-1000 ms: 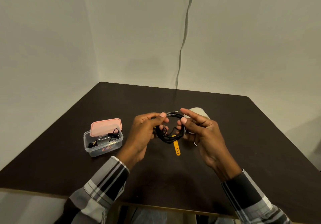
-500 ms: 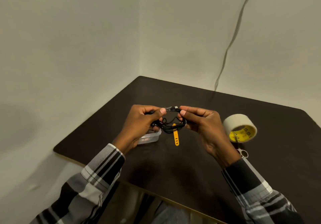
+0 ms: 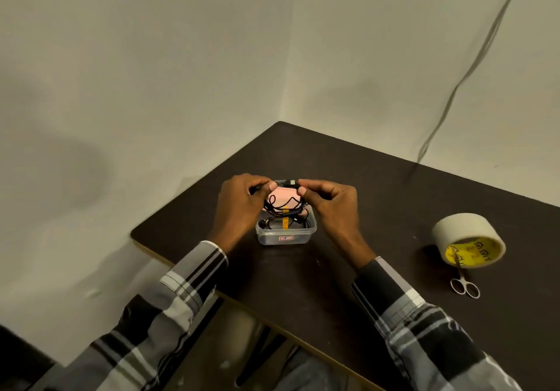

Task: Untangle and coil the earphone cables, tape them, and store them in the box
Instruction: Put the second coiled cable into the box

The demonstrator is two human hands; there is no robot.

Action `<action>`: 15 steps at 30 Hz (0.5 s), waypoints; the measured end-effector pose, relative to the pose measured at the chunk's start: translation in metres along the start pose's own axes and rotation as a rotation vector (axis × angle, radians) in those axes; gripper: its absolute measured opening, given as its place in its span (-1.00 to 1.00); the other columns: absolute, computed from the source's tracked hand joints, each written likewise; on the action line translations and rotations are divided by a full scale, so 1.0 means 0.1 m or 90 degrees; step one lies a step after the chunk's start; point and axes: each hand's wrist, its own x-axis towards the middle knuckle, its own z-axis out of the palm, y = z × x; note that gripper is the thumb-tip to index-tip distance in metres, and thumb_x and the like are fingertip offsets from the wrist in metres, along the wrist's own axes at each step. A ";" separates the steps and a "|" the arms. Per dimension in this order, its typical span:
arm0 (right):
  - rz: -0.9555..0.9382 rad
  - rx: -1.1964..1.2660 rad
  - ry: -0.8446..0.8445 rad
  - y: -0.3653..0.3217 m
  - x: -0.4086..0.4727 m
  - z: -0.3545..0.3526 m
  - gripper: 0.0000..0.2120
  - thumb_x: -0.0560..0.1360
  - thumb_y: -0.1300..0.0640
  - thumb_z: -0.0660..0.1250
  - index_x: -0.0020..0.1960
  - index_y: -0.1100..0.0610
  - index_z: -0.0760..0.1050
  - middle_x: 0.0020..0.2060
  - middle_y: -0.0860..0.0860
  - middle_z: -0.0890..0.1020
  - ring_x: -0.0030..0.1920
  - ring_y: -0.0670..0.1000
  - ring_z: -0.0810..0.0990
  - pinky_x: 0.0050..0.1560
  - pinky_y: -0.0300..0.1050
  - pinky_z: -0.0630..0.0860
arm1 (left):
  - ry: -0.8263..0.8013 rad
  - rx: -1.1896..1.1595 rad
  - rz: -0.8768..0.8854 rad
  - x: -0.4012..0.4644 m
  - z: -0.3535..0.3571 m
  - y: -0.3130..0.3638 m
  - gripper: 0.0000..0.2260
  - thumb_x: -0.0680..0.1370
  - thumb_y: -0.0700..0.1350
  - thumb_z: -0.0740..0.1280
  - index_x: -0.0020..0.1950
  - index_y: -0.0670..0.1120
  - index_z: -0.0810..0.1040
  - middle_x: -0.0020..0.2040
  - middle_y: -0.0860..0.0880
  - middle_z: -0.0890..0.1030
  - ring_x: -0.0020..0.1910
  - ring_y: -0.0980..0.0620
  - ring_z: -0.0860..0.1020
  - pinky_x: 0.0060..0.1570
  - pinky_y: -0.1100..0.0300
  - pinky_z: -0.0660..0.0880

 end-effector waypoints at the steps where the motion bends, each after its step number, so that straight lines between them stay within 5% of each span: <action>1: -0.014 -0.034 -0.004 0.03 -0.02 -0.02 -0.86 0.49 0.28 0.46 0.02 0.16 0.70 -0.10 0.01 0.75 -0.06 -0.05 0.73 0.03 -0.08 0.66 | -0.007 0.036 0.015 -0.02 0.01 0.00 -0.87 0.56 -0.07 0.39 -0.01 -0.05 0.72 -0.19 -0.01 0.66 -0.20 0.04 0.59 -0.21 0.16 0.52; 3: -0.024 -0.091 -0.014 0.08 -0.05 -0.06 -0.86 0.49 0.26 0.46 0.03 0.16 0.71 -0.09 -0.01 0.75 -0.06 -0.07 0.72 0.03 -0.06 0.67 | -0.016 0.101 0.037 -0.05 0.02 0.02 -0.84 0.57 -0.04 0.36 0.05 -0.03 0.71 -0.16 -0.01 0.63 -0.20 0.06 0.56 -0.29 0.32 0.37; 10: -0.100 -0.297 -0.042 0.09 -0.08 -0.09 -0.87 0.48 0.16 0.47 0.01 0.04 0.72 -0.14 -0.10 0.73 -0.15 -0.12 0.68 -0.05 -0.04 0.66 | -0.182 0.378 0.066 -0.07 0.04 0.17 -0.76 0.63 -0.01 0.25 0.04 -0.12 0.64 -0.03 -0.11 0.61 -0.12 -0.07 0.55 -0.20 0.16 0.33; 15: -0.132 -0.530 -0.073 0.10 -0.11 -0.09 -0.80 0.52 0.01 0.42 0.13 -0.04 0.68 -0.04 -0.04 0.70 0.08 -0.03 0.52 -0.08 -0.11 0.50 | -0.318 0.460 0.061 -0.11 0.07 0.32 -0.74 0.64 -0.06 0.25 0.24 -0.17 0.53 0.17 -0.15 0.56 0.07 -0.08 0.54 -0.06 0.15 0.39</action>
